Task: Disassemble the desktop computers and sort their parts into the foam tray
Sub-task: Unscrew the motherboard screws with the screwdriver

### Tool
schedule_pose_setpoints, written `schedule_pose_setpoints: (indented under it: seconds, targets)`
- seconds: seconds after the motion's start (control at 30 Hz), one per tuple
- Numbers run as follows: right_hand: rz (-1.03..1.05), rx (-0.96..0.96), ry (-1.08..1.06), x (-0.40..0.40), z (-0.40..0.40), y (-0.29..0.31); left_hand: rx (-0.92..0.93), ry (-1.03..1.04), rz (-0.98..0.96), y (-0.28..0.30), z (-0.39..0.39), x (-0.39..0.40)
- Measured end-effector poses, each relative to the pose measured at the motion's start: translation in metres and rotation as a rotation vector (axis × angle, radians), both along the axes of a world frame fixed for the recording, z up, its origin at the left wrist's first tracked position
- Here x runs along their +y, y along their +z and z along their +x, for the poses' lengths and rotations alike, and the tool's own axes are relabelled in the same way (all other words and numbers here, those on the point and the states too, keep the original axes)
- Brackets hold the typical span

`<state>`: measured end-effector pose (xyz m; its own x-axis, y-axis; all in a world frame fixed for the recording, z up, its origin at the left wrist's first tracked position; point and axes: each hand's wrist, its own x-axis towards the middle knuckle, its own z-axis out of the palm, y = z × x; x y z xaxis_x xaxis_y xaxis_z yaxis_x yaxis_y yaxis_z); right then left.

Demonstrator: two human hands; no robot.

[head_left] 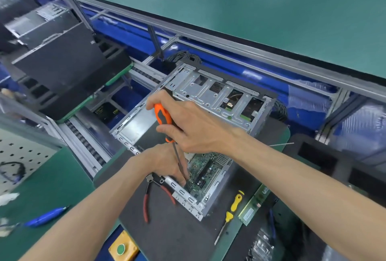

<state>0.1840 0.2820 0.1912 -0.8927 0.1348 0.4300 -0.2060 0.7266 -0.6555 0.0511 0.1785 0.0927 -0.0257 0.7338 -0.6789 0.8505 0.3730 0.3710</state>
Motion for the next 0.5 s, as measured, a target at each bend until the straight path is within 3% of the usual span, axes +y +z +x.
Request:
schedule_pose_setpoints:
  seconds: [0.33, 0.5]
  targets:
    - [-0.016, 0.009, 0.004, -0.0028, -0.0027, -0.0041, 0.008, -0.021, -0.039, -0.0037, -0.0022, 0.0008]
    - [0.076, -0.024, -0.021, -0.0030, -0.0034, 0.0033, -0.004, -0.027, -0.065, -0.0021, -0.0011, 0.0000]
